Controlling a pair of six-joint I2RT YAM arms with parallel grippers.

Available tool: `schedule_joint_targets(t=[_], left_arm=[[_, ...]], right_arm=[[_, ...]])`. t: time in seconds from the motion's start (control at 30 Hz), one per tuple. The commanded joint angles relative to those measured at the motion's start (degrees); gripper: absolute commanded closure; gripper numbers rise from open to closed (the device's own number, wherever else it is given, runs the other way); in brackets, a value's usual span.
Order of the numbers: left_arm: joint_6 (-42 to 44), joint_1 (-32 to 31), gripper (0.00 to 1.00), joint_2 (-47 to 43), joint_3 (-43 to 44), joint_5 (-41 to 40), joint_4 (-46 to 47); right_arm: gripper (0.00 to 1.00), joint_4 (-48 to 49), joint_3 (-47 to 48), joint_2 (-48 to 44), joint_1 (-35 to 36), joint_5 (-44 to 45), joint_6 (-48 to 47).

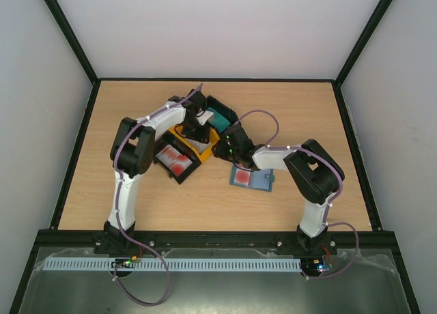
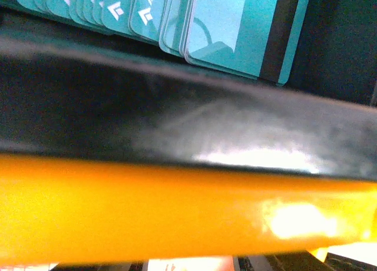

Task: Put the credit cards into the card holder
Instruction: Pick up the credit card from the storage box.

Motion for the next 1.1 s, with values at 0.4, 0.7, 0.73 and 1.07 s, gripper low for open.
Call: schedule_joint_targets(t=[0.4,0.7,0.73,1.07], left_arm=[[-0.89,-1.55,0.69,-6.74,-5.68,6.49,0.14],[-2.34,-2.98,0.7,-10.65,-8.25,5.12,0.28],[-2.56,-3.06,0.7,-10.87,-8.23,5.09,0.33],[-3.48,-3.42,0.69,-12.18,-8.2,4.8,0.5]], right_arm=[[0.54,0.04,2.99,4.37,1.39,-0.8,-0.79],[0.55,0.3,1.81,2.86,1.4,0.51,0.08],[0.55,0.82,1.29,2.38,1.37,0.8,0.32],[0.56,1.11,-1.3,-2.37,1.38,3.12,1.06]])
